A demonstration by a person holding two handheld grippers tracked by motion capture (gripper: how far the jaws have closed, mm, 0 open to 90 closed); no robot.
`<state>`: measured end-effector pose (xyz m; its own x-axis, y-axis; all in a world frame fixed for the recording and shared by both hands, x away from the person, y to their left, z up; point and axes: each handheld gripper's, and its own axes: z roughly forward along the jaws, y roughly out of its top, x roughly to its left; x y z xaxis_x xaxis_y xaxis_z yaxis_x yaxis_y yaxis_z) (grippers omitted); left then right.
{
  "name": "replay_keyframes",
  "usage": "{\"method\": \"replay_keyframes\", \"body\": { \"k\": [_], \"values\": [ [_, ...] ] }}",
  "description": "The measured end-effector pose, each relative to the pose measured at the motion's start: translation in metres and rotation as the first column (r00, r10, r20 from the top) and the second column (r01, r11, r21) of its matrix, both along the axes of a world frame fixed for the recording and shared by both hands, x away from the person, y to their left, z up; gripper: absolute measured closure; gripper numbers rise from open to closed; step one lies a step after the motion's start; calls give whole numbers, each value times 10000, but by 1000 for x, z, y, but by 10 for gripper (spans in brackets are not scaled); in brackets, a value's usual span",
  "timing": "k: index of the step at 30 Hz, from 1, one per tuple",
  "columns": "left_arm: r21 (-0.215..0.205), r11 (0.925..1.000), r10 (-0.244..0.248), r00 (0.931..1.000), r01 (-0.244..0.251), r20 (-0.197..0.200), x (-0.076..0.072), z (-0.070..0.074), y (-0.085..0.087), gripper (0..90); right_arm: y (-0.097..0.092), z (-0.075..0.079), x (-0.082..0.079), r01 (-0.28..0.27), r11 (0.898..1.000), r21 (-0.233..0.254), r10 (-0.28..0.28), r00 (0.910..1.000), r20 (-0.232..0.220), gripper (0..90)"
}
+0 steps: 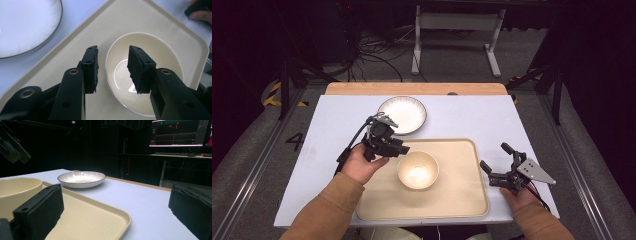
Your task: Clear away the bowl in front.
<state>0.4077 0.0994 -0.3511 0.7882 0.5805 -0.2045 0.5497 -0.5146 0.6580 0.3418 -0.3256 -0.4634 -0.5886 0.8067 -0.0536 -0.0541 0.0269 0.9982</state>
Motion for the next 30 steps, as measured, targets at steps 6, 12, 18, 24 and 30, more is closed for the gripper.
{"method": "replay_keyframes", "body": {
  "k": [6, 12, 18, 24, 30],
  "values": [
    [-1251, 9919, 380, 9926, -234, 1155, -16, 7, 20, 533, 0, 0, 0, 5, 10000, -3, -5, 10000, 2, 1],
    [-2220, 9746, 848, 9651, -286, 2478, -31, 3, 33, 435, 0, 0, 0, 5, 10000, -2, -5, 10000, -3, 1],
    [-2885, 9572, 1244, 9321, -225, 3401, -41, -4, 42, 301, 0, 0, 0, 6, 10000, 0, -6, 10000, -5, 1],
    [-3515, 9362, 1457, 9197, -90, 3647, -44, -12, 52, 180, 0, 0, 0, 8, 10000, -2, -8, 10000, -7, 1],
    [-3404, 9399, 1321, 8911, 265, 4341, -51, -14, 52, 99, 0, 0, 0, 8, 10000, -3, -8, 10000, -10, 1]
  ]
}}
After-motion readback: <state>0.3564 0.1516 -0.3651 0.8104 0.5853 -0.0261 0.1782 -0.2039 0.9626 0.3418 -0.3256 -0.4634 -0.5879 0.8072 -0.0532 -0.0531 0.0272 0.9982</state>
